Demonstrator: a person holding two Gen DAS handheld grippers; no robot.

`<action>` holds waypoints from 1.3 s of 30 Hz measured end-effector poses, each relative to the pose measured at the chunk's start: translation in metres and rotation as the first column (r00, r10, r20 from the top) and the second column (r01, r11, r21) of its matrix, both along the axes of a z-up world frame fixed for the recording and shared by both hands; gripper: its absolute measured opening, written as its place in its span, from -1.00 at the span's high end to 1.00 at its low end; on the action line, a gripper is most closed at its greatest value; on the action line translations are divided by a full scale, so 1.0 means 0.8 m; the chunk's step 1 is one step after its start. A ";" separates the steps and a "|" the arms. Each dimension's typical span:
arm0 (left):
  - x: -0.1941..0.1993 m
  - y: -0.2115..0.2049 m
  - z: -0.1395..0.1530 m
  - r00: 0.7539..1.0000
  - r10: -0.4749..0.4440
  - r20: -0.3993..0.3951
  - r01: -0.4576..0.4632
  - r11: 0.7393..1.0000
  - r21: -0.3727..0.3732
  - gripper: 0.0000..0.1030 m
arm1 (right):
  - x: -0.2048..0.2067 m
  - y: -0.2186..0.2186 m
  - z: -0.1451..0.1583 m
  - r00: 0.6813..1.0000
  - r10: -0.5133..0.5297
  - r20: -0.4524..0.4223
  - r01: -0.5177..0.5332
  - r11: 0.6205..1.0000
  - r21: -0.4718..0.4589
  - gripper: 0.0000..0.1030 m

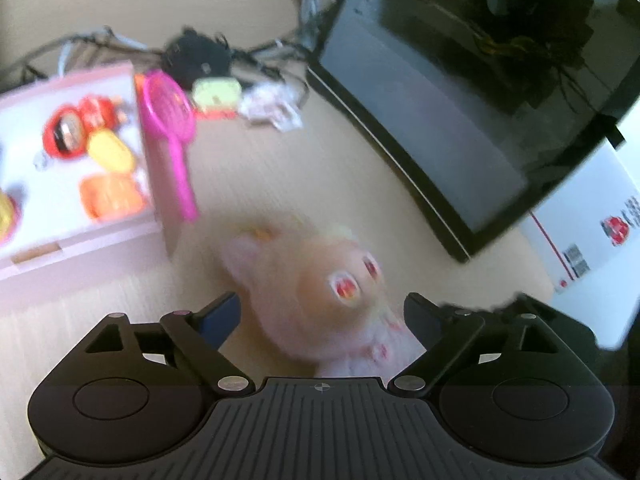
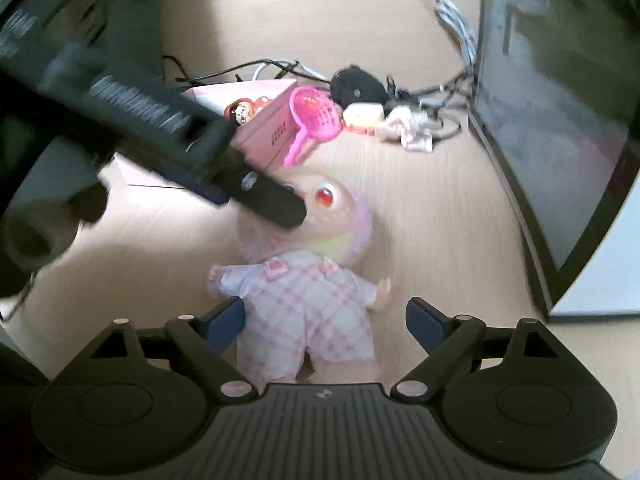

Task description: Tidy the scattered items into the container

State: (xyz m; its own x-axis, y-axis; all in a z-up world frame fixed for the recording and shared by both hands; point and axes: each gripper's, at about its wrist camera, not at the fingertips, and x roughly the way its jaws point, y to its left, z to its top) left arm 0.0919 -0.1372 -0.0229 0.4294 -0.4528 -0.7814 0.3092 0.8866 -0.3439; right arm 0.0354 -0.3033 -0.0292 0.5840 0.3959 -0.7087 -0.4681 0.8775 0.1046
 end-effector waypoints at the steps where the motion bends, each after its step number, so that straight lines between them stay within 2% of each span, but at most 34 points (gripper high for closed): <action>1: -0.002 -0.003 -0.002 1.000 -0.014 -0.010 0.014 1.000 -0.003 -0.81 | 0.000 0.002 -0.001 1.000 0.011 -0.018 -0.011 1.000 0.010 -0.72; 4: -0.004 -0.005 -0.003 1.000 -0.024 -0.012 0.024 0.999 -0.022 -0.81 | -0.017 0.020 -0.001 0.996 0.089 -0.015 -0.089 0.996 0.008 -0.76; 7: -0.002 0.003 0.004 1.000 0.008 0.004 -0.008 0.999 -0.036 -0.82 | -0.038 0.038 0.004 0.979 0.206 0.009 -0.206 0.978 0.014 -0.76; 10: 0.000 0.015 0.011 0.998 0.052 0.029 -0.052 0.999 -0.011 -0.83 | -0.045 0.035 0.008 0.971 0.236 0.027 -0.236 0.972 -0.007 -0.76; 13: -0.004 0.029 0.015 0.995 0.090 0.046 -0.091 0.996 0.024 -0.84 | -0.039 0.005 0.014 0.987 0.157 0.022 -0.157 0.988 0.001 -0.76; 16: -0.015 0.041 0.010 0.994 0.100 0.034 -0.101 0.994 0.042 -0.85 | -0.028 -0.032 0.020 1.000 0.021 0.016 -0.021 1.000 0.002 -0.80; 19: -0.028 0.038 -0.002 0.999 0.052 0.008 -0.052 0.996 0.079 -0.85 | -0.016 -0.053 0.026 0.996 -0.070 0.047 0.072 0.996 -0.045 -0.80; 22: -0.039 0.017 -0.005 0.999 -0.043 0.005 0.042 0.993 0.108 -0.85 | -0.016 -0.051 0.027 0.996 -0.071 0.053 0.073 0.996 -0.042 -0.81; 24: -0.045 -0.006 -0.006 0.994 -0.105 0.042 0.096 0.981 0.168 -0.86 | -0.016 -0.050 0.028 0.996 -0.072 0.058 0.074 0.996 -0.041 -0.82; 27: -0.044 -0.032 -0.019 0.986 -0.144 0.087 0.108 0.939 0.326 -0.86 | -0.016 -0.048 0.029 0.995 -0.073 0.064 0.075 0.996 -0.038 -0.83; 31: -0.043 -0.022 -0.022 0.987 -0.140 0.082 0.107 0.942 0.319 -0.75 | -0.016 -0.045 0.031 0.995 -0.074 0.073 0.077 0.996 -0.035 -0.87; 35: -0.045 0.006 -0.019 0.992 -0.089 0.092 0.053 0.941 0.336 -0.78 | -0.003 -0.042 0.029 0.994 -0.092 0.057 0.092 0.996 0.001 -0.87; 39: -0.042 0.026 -0.015 0.993 -0.088 0.078 0.063 0.959 0.277 -0.82 | 0.019 -0.039 0.028 0.994 -0.105 0.008 0.104 0.991 0.088 -0.87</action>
State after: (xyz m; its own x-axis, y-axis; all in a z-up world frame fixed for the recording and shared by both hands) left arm 0.0584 -0.1162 -0.0351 0.4753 -0.2607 -0.8403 0.3972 0.9158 -0.0594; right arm 0.0510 -0.3349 -0.0069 0.6339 0.3926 -0.6664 -0.3763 0.9093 0.1778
